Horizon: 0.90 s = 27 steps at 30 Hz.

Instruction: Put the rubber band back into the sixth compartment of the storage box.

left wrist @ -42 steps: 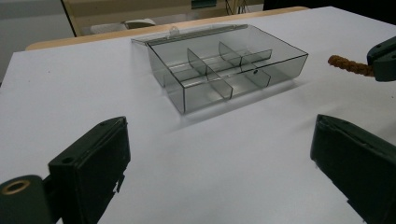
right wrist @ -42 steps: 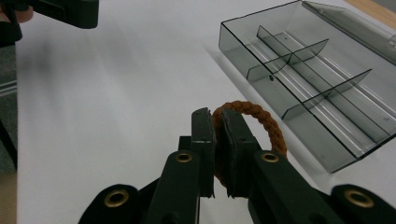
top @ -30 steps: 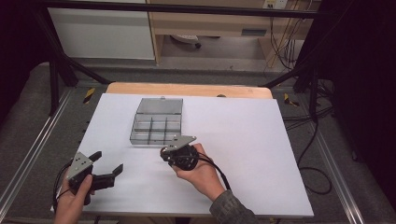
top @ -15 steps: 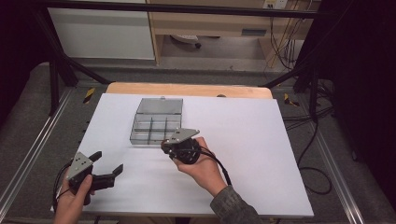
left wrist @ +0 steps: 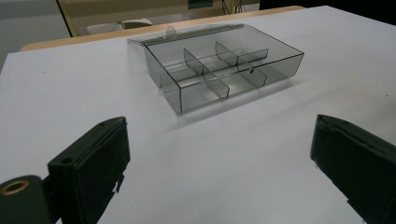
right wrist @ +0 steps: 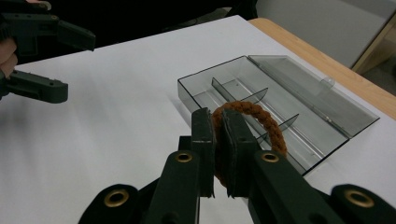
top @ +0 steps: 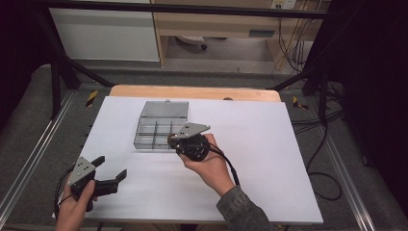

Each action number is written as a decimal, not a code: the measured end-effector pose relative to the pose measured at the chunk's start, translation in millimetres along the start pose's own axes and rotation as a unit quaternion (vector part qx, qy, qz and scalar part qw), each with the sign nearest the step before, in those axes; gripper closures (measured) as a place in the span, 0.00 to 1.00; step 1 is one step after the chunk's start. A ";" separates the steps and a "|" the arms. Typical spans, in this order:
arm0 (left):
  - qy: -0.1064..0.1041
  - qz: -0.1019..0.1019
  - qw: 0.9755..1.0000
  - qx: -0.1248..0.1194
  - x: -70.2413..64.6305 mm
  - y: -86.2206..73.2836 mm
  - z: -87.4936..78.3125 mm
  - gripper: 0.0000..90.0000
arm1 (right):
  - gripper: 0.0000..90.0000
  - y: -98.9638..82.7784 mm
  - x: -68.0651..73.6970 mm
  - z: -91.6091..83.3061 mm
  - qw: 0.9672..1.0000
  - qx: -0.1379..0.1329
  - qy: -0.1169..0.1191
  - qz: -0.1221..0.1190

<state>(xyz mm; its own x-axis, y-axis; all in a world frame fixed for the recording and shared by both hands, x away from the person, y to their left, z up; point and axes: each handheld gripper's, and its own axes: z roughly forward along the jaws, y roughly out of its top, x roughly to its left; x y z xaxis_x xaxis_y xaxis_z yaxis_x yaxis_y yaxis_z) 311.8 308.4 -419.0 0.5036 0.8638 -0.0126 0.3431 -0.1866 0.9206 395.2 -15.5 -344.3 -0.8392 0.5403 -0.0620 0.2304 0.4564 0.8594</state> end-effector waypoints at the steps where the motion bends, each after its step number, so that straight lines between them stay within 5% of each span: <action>1: 0.000 0.000 1.000 0.000 0.0 0.0 0.0 0.05 | 0.94 1.3 -1.0 -0.5 1.000 -0.003 -0.001 0.001; 27: -0.004 0.003 1.000 -0.002 0.1 0.7 -0.7 0.05 | 0.94 21.4 -36.7 6.9 0.998 -0.019 -0.036 0.039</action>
<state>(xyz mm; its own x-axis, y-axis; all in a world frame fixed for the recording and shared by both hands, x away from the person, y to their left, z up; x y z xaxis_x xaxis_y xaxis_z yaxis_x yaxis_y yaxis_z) 311.5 308.7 -418.1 0.5116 0.8592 -0.0094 0.3365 -0.1903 0.9222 434.3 -20.6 -327.2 -0.7814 0.6234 -0.0295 0.2737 0.3849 0.8815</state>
